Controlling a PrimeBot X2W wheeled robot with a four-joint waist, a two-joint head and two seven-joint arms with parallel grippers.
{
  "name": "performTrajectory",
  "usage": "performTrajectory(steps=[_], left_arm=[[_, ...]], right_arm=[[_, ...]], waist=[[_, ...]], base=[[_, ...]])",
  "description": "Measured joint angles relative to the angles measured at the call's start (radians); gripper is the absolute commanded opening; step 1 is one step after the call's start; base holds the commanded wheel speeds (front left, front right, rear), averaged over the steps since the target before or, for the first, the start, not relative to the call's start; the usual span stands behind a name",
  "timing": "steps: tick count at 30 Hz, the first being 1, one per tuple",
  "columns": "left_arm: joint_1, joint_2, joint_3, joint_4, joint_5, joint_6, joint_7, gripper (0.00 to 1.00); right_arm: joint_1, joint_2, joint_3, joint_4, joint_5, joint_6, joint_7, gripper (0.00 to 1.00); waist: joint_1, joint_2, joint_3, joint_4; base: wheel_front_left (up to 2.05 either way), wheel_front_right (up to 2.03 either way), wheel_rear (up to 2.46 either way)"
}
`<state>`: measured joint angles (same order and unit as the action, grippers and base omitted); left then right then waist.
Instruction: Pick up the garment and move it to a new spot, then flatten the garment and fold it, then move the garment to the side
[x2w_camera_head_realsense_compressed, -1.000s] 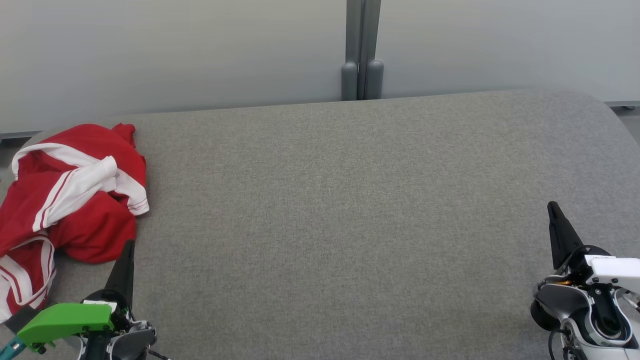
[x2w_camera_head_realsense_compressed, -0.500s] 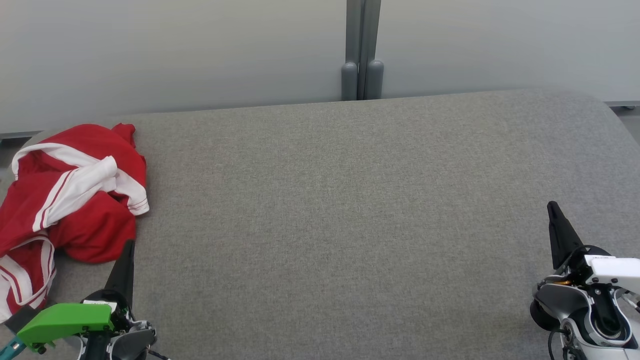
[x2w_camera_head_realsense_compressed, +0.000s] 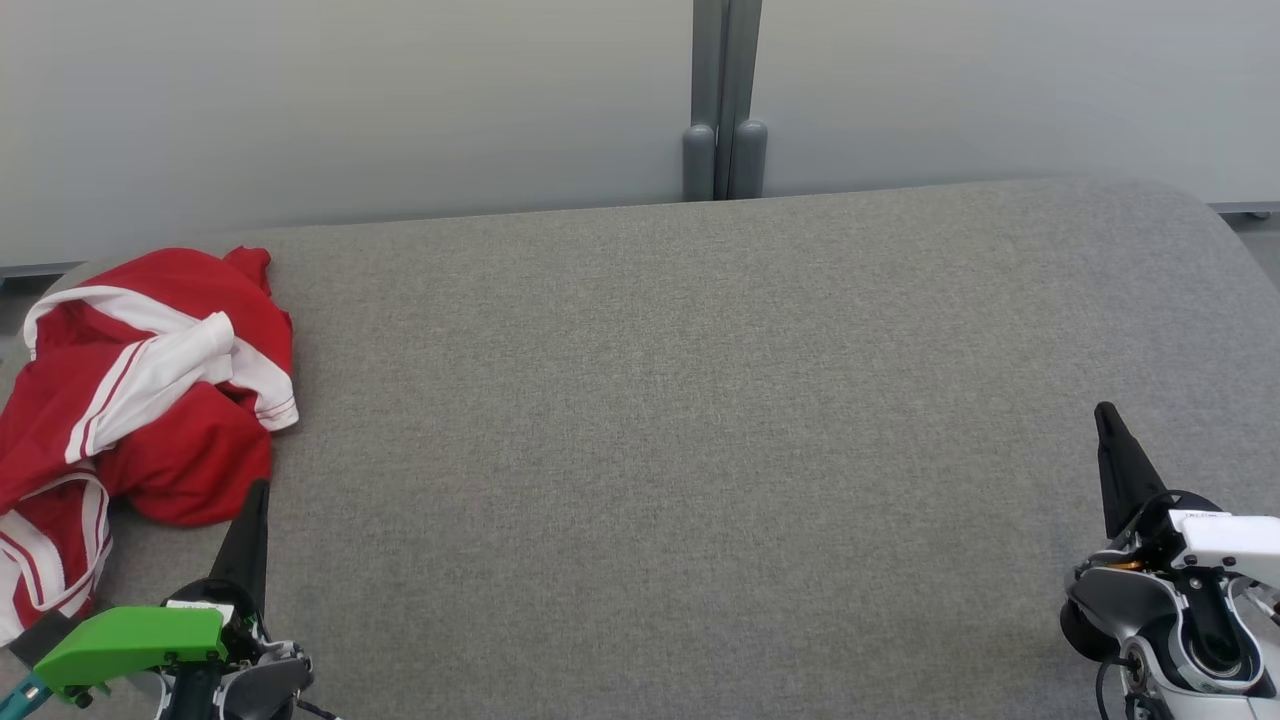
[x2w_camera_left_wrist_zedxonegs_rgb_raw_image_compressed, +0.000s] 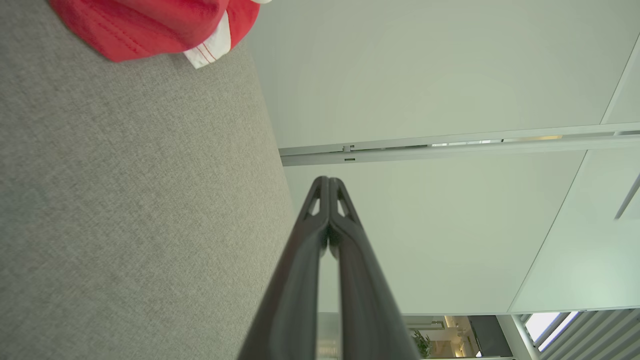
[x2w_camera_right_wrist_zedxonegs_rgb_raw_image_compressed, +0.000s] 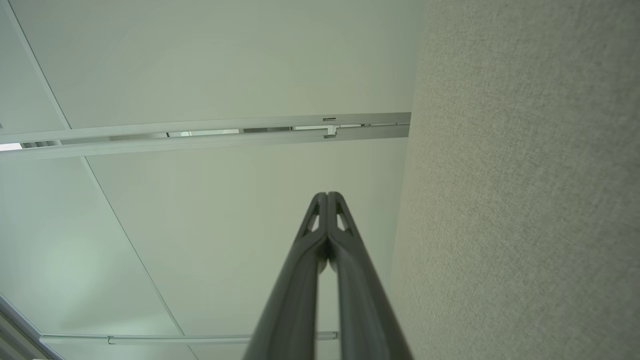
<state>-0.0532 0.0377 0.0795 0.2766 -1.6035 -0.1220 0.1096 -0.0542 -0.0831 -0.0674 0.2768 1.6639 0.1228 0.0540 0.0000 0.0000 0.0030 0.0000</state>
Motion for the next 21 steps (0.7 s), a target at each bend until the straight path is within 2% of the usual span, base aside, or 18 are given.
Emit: performTrajectory(steps=[3,4,10,21], left_arm=[[0.001,-0.001,0.000,0.002,0.000,0.000,0.000,0.00],[0.001,-0.001,0.000,0.002,0.000,0.000,0.000,1.00],[0.056,-0.024,-0.012,0.055,0.000,0.001,0.000,1.00],[0.057,-0.020,-0.031,0.050,0.044,0.001,-0.030,1.00]], right_arm=[[0.001,0.002,0.000,0.002,0.000,0.000,0.000,0.00],[0.001,0.002,0.000,0.002,0.000,0.000,0.000,1.00],[0.059,0.034,0.006,0.052,0.000,-0.002,-0.001,1.00],[0.062,0.014,0.027,0.027,-0.077,-0.002,-0.029,1.00]], waist=[[0.0000,0.0000,0.000,0.000],[0.0000,0.0000,0.000,0.000],[0.0000,0.0000,0.000,0.000],[0.0000,0.0000,0.000,0.000]], base=[[0.00,0.00,0.00],[0.00,0.00,0.00],[0.00,0.00,0.00],[0.00,0.00,0.00]])
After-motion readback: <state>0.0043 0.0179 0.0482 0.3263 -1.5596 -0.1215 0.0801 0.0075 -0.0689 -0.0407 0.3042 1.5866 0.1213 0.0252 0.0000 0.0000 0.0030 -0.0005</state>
